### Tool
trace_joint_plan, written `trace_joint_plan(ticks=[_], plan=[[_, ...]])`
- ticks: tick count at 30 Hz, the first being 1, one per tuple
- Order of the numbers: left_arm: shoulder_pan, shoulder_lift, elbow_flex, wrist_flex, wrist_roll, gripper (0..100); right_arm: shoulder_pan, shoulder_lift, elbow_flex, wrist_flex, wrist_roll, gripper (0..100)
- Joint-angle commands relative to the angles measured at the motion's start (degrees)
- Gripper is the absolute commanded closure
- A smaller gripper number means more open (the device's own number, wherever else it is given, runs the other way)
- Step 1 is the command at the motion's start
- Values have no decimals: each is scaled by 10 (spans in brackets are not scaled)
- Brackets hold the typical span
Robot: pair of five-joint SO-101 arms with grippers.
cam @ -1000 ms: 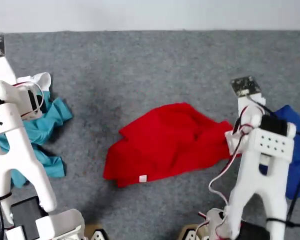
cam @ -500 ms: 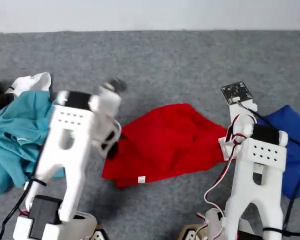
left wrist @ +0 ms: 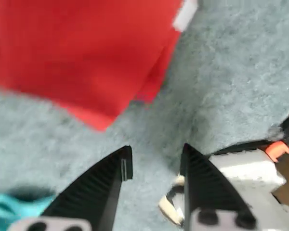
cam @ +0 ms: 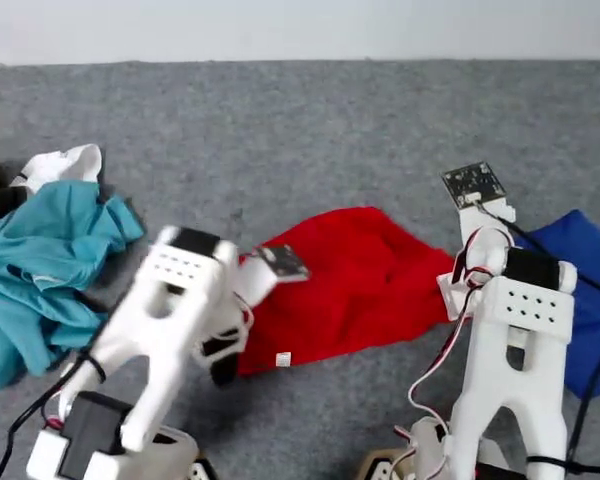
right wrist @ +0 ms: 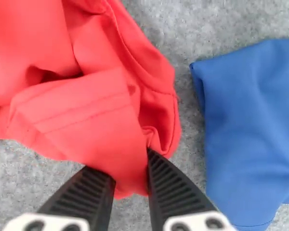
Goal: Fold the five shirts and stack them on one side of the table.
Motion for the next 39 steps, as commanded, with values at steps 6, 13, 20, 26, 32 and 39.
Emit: trace_joint_plan(ticks=[6,13,20,26,32,39], plan=[[78,-17,38,-117,17,826,-7,-14,8,-7,0,988],[78,-17,64,-161,15,826,-7,-15,20,-7,0,988],[79,-17,88,-178,15,826,-7,-15,20,-7,0,988],[79,-17,109,-192,14,826,-7,-15,20,-7,0,988],[82,-17,111,-193,14,826,-7,-15,20,-7,0,988],[79,-16,116,-216,14,826,-7,-16,21,-7,0,988]])
